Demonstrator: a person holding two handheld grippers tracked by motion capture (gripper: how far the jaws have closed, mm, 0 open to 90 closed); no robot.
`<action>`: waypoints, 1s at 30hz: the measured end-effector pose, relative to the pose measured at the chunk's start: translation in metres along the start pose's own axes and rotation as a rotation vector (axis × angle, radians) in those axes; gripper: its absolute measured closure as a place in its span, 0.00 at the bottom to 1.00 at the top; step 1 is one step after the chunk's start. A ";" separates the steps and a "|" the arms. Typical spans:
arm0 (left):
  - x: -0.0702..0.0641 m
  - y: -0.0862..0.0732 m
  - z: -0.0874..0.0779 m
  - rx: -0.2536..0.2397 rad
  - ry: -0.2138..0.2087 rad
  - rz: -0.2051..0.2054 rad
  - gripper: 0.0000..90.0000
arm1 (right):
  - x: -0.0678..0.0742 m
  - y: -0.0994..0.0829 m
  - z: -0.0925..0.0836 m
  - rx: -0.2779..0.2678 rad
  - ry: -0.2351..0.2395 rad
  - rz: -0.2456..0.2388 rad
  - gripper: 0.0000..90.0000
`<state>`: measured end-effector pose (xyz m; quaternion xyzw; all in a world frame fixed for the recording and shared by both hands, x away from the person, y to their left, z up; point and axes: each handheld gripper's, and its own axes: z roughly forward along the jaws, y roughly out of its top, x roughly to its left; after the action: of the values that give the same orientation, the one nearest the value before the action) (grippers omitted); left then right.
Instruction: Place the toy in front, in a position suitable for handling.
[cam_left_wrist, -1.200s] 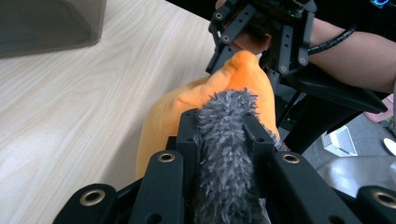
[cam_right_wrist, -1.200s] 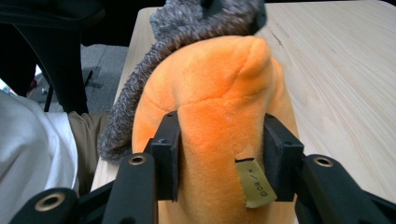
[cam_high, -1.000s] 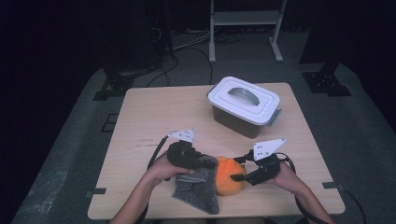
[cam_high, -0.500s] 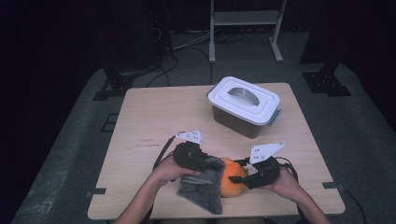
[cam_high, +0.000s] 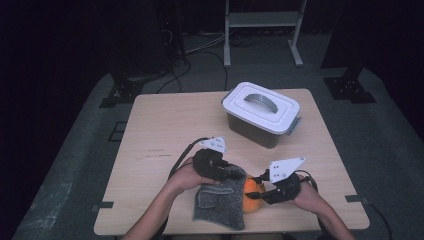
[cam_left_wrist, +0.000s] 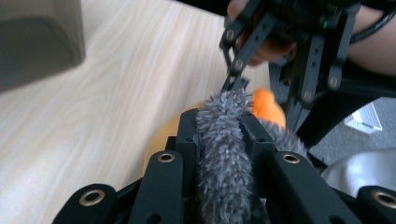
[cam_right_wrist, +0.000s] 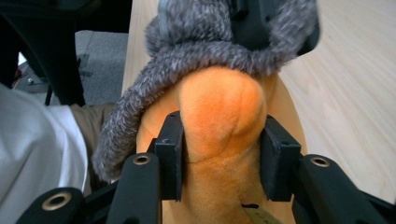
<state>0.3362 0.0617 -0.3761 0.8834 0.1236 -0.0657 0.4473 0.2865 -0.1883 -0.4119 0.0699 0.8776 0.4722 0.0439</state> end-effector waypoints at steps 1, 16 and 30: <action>0.000 -0.001 0.000 0.000 0.007 -0.001 0.81 | 0.000 -0.003 -0.002 -0.004 0.004 -0.002 0.64; 0.008 -0.024 -0.018 -0.045 0.002 -0.063 0.81 | -0.008 -0.016 -0.014 -0.032 -0.001 0.039 0.62; -0.004 0.000 -0.007 -0.021 -0.003 0.030 0.81 | -0.009 -0.007 -0.007 -0.030 -0.019 0.034 0.62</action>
<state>0.3322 0.0665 -0.3708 0.8802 0.1103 -0.0591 0.4578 0.2942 -0.1992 -0.4141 0.0886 0.8688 0.4851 0.0454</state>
